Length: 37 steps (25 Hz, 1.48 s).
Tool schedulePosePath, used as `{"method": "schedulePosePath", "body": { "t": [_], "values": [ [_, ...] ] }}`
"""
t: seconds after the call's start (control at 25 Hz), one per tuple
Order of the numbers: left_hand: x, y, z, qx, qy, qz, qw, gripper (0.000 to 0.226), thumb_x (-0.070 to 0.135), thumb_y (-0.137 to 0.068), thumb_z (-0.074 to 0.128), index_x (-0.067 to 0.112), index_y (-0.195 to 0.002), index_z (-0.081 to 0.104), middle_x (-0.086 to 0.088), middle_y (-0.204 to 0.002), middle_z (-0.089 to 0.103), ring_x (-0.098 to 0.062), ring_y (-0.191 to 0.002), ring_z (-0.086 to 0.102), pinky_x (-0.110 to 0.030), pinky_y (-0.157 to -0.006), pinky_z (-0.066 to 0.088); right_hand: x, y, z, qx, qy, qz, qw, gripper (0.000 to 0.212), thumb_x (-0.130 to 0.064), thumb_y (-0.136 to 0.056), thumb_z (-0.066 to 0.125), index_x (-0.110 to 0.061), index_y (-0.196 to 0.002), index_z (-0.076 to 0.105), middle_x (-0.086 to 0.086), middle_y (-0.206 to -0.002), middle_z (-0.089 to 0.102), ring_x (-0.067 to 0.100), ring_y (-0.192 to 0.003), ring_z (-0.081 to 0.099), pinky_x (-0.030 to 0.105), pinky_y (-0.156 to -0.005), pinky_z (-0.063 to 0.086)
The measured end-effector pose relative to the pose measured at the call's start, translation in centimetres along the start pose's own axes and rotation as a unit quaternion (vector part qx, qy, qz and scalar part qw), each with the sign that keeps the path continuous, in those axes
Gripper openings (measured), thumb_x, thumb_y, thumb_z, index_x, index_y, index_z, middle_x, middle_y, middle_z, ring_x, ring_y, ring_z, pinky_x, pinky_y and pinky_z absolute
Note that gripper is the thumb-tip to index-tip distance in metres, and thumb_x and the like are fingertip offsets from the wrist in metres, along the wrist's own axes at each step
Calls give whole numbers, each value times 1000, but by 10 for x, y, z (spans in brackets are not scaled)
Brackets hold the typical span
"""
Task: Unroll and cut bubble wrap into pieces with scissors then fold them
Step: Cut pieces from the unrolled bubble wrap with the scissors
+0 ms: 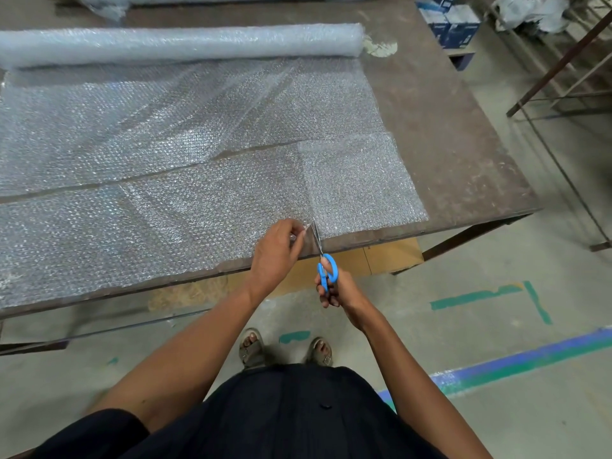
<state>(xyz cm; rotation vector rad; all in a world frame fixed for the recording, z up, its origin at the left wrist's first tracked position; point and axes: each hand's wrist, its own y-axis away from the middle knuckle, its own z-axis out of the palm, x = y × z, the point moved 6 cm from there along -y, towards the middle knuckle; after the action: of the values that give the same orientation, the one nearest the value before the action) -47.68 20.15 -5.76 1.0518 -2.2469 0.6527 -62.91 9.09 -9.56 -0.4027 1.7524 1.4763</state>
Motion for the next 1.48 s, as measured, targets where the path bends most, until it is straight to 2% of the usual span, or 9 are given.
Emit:
{"method": "schedulePosePath", "body": {
  "t": [0.36, 0.6, 0.72, 0.84, 0.96, 1.08, 1.16, 1.36, 1.48],
  "values": [
    [-2, 0, 1, -10, 19, 16, 1000, 12, 34, -106, 62, 22, -107, 62, 8, -100, 64, -8, -90, 58, -26, -77, 48, -16, -18, 3, -5, 10, -10, 1000, 53, -59, -107, 48, -11, -91, 65, 1, -67, 61, 15, -52, 55, 23, -46, 33],
    [-1, 1, 0, -10, 33, 28, 999, 8, 28, -103, 66, 21, -105, 65, 7, -97, 65, -9, -88, 59, -26, -78, 49, -28, -25, -1, -2, 32, -32, 999, 53, -58, -107, 50, -9, -95, 67, 0, -67, 61, 13, -55, 53, 25, -52, 34],
    [-1, 2, 0, -12, 30, 26, 999, 9, 29, -103, 66, 20, -104, 64, 7, -96, 65, -9, -87, 59, -25, -77, 49, -32, -23, -1, 4, 42, -42, 998, 48, -55, -107, 55, -10, -93, 65, 0, -67, 59, 13, -54, 50, 22, -50, 38],
    [-2, 2, -2, -13, 48, 8, 999, 7, 29, -105, 64, 22, -104, 63, 10, -96, 63, -4, -84, 58, -16, -75, 46, -37, -18, 0, 6, 31, -42, 999, 43, -49, -108, 57, -9, -90, 63, 2, -66, 55, 12, -51, 48, 18, -47, 41],
    [-4, 3, -5, -6, 90, -30, 995, 6, 29, -106, 63, 23, -105, 61, 11, -94, 64, -1, -83, 61, -10, -70, 43, -37, -17, -1, 8, 31, -20, 999, 49, -53, -107, 55, -9, -86, 64, 4, -65, 58, 14, -49, 52, 20, -44, 38],
    [-11, 2, -4, 1, 116, -62, 991, 8, 29, -107, 60, 22, -106, 57, 11, -86, 61, -2, -72, 58, -13, -62, 39, -36, -21, -1, 3, 16, -5, 1000, 57, -62, -104, 50, -11, -82, 64, 3, -63, 60, 17, -47, 53, 28, -48, 31],
    [-14, 1, -2, 5, 125, -77, 989, 8, 30, -107, 59, 23, -107, 55, 11, -84, 60, -4, -67, 57, -15, -60, 37, -39, -23, -1, -5, 11, -7, 1000, 57, -62, -105, 48, -12, -83, 63, 3, -63, 58, 17, -46, 52, 28, -47, 30],
    [-15, 0, -3, 9, 130, -88, 988, 8, 31, -108, 58, 24, -106, 54, 10, -83, 62, -9, -66, 59, -19, -58, 40, -47, -25, 2, -21, 5, -8, 1000, 57, -61, -107, 46, -10, -85, 62, 1, -62, 58, 16, -46, 53, 26, -45, 29],
    [-15, 0, -4, 12, 129, -79, 988, 8, 29, -106, 60, 25, -105, 54, 12, -86, 61, -7, -69, 59, -17, -60, 40, -52, -31, 2, -18, 10, -16, 1000, 57, -61, -107, 45, -10, -89, 63, 0, -62, 58, 15, -46, 52, 25, -44, 29]
  ]
}}
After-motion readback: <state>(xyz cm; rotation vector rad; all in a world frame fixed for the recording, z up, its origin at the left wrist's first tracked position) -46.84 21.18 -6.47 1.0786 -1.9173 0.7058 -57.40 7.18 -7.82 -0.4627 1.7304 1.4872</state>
